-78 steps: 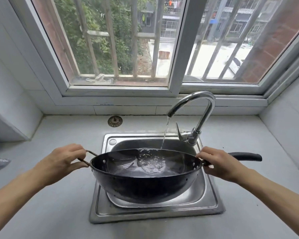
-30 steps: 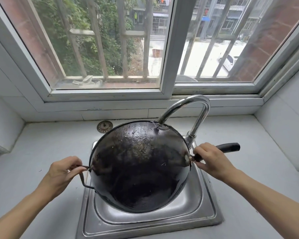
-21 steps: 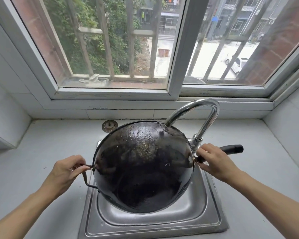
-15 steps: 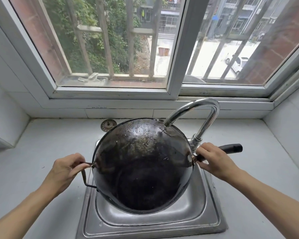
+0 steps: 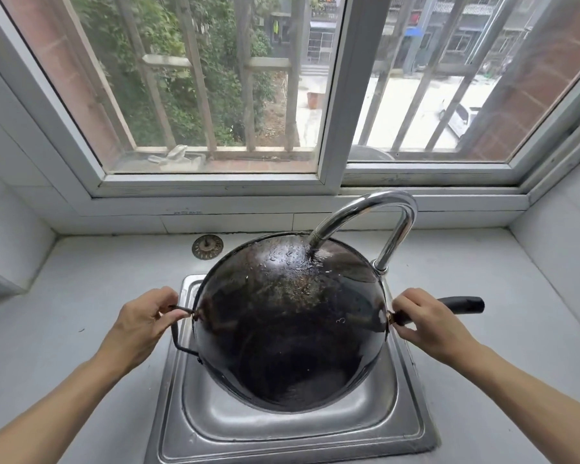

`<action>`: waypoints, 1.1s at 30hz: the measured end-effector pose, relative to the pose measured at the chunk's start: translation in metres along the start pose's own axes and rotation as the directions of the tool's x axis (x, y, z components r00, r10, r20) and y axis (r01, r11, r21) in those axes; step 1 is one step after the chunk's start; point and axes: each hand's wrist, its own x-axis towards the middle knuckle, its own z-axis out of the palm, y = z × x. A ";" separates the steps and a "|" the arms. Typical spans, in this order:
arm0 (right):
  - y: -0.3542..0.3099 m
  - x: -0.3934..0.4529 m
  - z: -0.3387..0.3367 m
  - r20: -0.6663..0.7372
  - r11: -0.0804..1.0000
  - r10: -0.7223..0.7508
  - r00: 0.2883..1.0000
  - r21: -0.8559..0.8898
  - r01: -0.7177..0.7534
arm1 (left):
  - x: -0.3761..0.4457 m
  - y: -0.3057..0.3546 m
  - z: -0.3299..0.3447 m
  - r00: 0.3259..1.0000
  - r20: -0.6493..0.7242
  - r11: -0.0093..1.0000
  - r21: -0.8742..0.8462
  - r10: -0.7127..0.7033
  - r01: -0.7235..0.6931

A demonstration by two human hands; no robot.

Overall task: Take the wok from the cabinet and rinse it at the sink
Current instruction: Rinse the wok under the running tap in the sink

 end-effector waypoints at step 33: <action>-0.003 0.004 0.012 -0.017 0.998 0.055 0.998 0.004 -0.055 | 0.009 -0.003 -0.009 0.969 -0.099 0.857 0.493 0.227 -0.151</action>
